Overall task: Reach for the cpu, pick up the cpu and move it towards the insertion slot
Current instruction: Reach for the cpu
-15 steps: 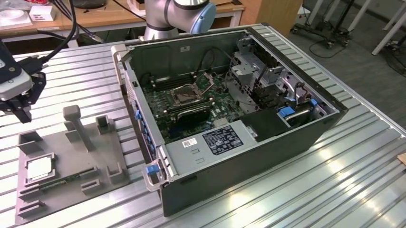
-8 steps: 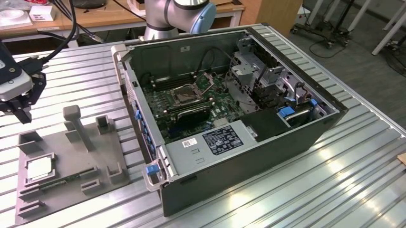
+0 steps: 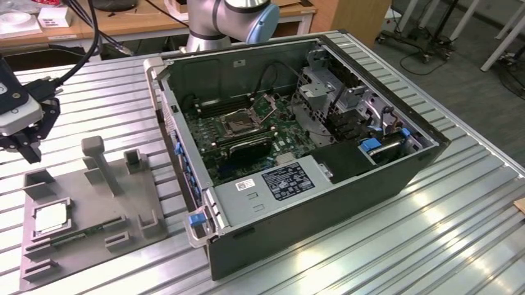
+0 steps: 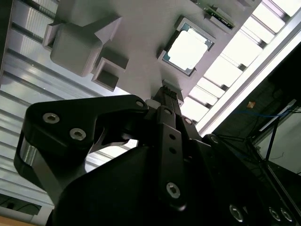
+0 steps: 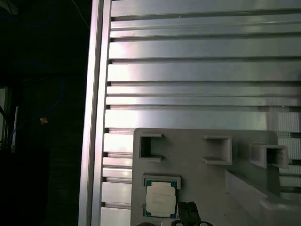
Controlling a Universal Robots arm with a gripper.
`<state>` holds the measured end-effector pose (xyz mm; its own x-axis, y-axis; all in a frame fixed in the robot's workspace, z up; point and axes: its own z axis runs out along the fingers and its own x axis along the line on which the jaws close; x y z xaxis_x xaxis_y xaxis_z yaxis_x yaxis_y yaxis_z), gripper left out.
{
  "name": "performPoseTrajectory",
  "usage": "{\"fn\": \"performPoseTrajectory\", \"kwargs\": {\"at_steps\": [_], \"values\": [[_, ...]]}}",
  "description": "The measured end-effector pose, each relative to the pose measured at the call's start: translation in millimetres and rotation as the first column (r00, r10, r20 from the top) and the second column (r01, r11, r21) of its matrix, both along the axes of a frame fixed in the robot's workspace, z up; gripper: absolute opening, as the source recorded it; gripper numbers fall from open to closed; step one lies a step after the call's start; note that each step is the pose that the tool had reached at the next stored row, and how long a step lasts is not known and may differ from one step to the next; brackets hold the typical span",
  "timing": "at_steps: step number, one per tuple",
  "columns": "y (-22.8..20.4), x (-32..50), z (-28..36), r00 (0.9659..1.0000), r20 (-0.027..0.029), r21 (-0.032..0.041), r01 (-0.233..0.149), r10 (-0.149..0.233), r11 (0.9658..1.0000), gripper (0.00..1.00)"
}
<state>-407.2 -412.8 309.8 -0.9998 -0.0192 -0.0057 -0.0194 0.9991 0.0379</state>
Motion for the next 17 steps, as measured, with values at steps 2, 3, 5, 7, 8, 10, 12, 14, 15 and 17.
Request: {"fn": "performPoseTrajectory", "kwargs": {"at_steps": [2,3,5,7,8,10,12,14,15,17], "values": [[-1.2,-0.5,-1.3,1.0000,-0.0001,-0.0001,0.000,0.000,1.0000,0.10],[-1.8,-0.7,-2.1,1.0000,0.0000,0.0000,0.000,0.000,1.0000,0.10],[-2.8,-1.3,-3.5,1.0000,0.0001,0.0000,0.000,0.000,1.0000,0.10],[-2.9,-1.3,-4.1,1.0000,0.0000,0.0000,0.000,0.000,1.0000,0.10],[-3.0,-1.3,-4.1,1.0000,0.0000,0.0000,0.000,0.000,1.0000,0.10],[-3.0,-1.3,-4.2,1.0000,0.0000,0.0000,0.000,0.000,1.0000,0.10],[-3.0,-1.4,-4.5,1.0000,0.0001,0.0001,0.000,0.000,1.0000,0.10],[-3.2,-1.8,-5.4,1.0000,0.0004,0.0002,0.000,0.000,1.0000,0.10],[-3.4,-2.1,-5.8,1.0000,0.0002,0.0000,0.000,0.000,1.0000,0.10],[-4.1,-2.9,-7.1,1.0000,0.0003,0.0000,0.000,0.000,1.0000,0.10]]}}
